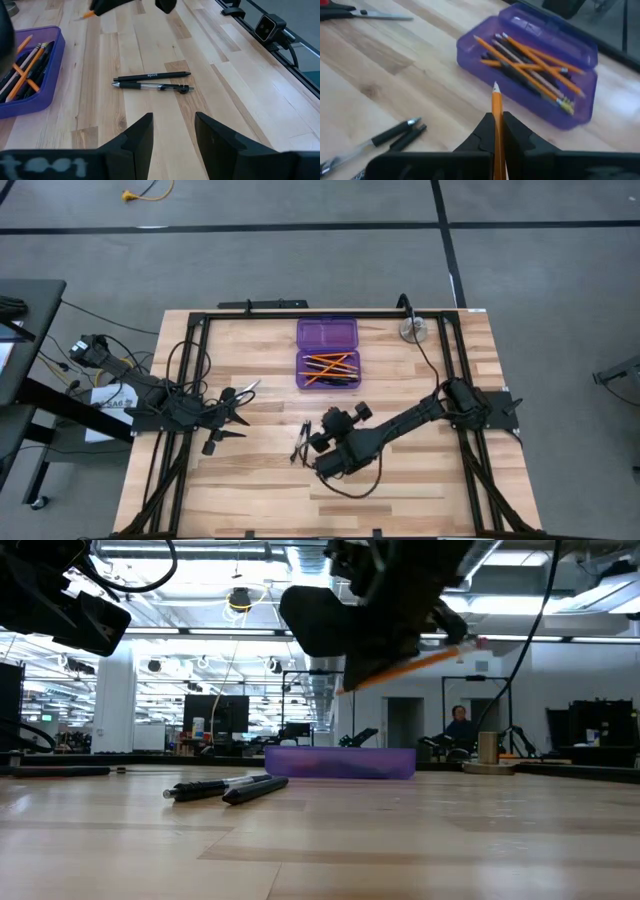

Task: Pick & place school supplies into a supply box
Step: Put the orange pencil into the purple supply box

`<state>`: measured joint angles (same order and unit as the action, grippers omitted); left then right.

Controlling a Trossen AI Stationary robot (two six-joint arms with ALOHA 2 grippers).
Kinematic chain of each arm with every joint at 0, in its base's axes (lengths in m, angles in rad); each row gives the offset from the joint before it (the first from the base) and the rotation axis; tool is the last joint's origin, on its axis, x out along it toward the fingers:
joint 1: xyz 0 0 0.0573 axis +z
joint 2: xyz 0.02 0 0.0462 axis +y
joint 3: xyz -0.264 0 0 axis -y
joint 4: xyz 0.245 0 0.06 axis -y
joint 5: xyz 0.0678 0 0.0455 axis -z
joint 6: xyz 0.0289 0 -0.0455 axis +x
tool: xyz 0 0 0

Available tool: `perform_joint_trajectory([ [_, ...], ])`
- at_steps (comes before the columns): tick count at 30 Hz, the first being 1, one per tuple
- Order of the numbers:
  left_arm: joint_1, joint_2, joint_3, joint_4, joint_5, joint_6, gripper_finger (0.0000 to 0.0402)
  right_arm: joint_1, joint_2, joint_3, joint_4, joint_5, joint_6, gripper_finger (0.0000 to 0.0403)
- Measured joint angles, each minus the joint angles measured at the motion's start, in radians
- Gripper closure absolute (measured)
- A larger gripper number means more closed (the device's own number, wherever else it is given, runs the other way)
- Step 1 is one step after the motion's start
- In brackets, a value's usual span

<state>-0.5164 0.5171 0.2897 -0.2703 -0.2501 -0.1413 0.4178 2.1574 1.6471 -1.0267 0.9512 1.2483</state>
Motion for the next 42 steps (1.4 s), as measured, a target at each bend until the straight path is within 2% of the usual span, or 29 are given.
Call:
perform_joint_trajectory([
  [5, 0.000, 0.000, 0.000, 0.000, 0.000, 0.000, 0.0269, -0.055, 0.000, 0.064, -0.071, -0.007, -0.102, 0.0403],
  [10, 0.000, 0.000, 0.000, 0.000, 0.000, 0.000, 0.0269, -0.135, 0.000, 0.118, -0.072, -0.040, -0.305, 0.0403],
  [19, 0.000, 0.000, 0.000, 0.030, 0.001, 0.000, 0.0269, -0.362, -0.001, 0.138, 0.126, -0.254, -0.777, 0.0403],
  [25, 0.000, 0.000, 0.000, 0.037, 0.000, -0.032, 0.0269, -0.490, -0.001, 0.110, 0.302, -0.392, -1.005, 0.0403],
  [28, 0.000, 0.000, 0.000, 0.038, 0.000, -0.057, 0.0269, -0.542, -0.001, 0.088, 0.394, -0.504, -1.098, 0.0403],
  [31, 0.000, 0.000, 0.000, 0.045, 0.000, -0.084, 0.0269, -0.589, 0.004, 0.071, 0.438, -0.579, -1.151, 0.0403],
  [37, 0.000, 0.000, 0.000, 0.054, -0.007, -0.127, 0.0269, -0.654, 0.005, 0.031, 0.438, -0.663, -1.182, 0.0403],
  [42, 0.000, 0.000, 0.000, 0.054, -0.069, -0.153, 0.0269, -0.658, 0.005, 0.030, 0.433, -0.715, -1.216, 0.0395],
])
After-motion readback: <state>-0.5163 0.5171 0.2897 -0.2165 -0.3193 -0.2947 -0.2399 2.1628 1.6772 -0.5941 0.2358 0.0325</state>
